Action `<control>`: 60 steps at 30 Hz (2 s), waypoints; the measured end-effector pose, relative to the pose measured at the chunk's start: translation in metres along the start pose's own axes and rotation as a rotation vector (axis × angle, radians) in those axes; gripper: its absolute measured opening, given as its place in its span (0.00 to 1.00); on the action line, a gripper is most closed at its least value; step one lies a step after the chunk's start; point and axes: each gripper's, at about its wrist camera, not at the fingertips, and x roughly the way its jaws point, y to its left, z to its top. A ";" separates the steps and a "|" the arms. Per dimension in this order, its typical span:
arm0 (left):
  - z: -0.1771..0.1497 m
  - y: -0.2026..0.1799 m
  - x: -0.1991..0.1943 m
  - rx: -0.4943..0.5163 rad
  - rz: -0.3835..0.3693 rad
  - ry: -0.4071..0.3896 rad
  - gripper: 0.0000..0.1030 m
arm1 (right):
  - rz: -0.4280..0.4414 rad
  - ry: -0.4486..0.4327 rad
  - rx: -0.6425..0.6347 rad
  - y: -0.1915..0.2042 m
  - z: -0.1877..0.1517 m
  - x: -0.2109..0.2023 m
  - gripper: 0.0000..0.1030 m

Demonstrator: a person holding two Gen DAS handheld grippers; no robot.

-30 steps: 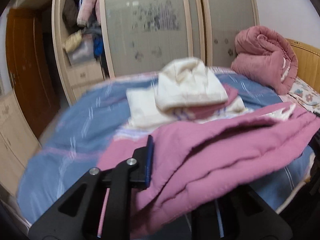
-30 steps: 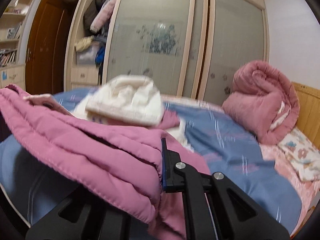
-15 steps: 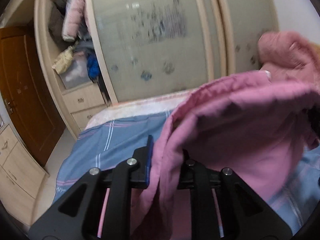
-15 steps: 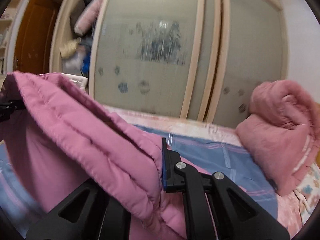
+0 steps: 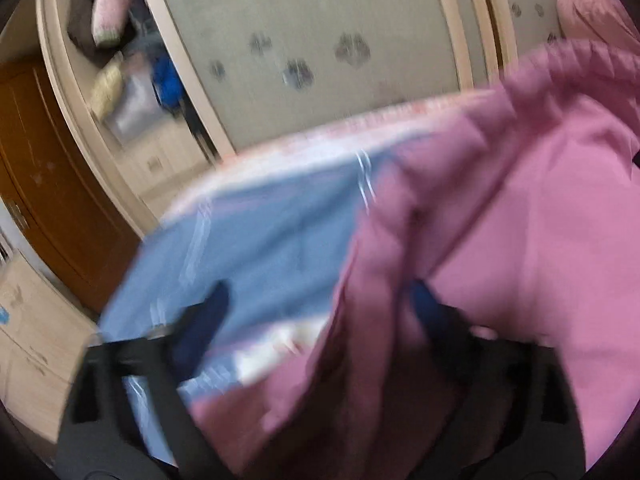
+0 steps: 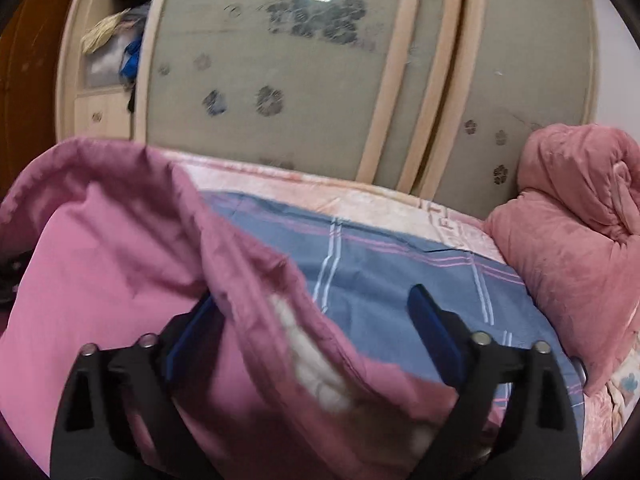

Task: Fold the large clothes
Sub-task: 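Fold the hem up over the hood with both grippers, then press and smooth the folded jacket bundle with both grippers, release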

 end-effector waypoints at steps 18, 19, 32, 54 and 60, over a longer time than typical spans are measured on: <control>0.076 0.039 -0.019 -0.145 -0.036 -0.072 0.98 | 0.132 0.064 0.353 -0.032 0.044 0.011 0.99; 0.065 0.020 -0.002 -0.112 -0.047 -0.031 0.98 | 0.144 0.094 0.320 -0.018 0.042 0.022 0.99; 0.000 -0.007 0.104 -0.206 -0.041 0.131 0.98 | 0.128 0.302 0.270 0.013 -0.022 0.131 0.99; -0.163 0.037 -0.240 -0.285 -0.002 -0.222 0.98 | 0.119 -0.021 0.270 -0.003 -0.132 -0.204 0.99; -0.318 0.025 -0.355 -0.366 -0.109 0.007 0.98 | 0.123 0.080 0.368 0.013 -0.275 -0.336 0.99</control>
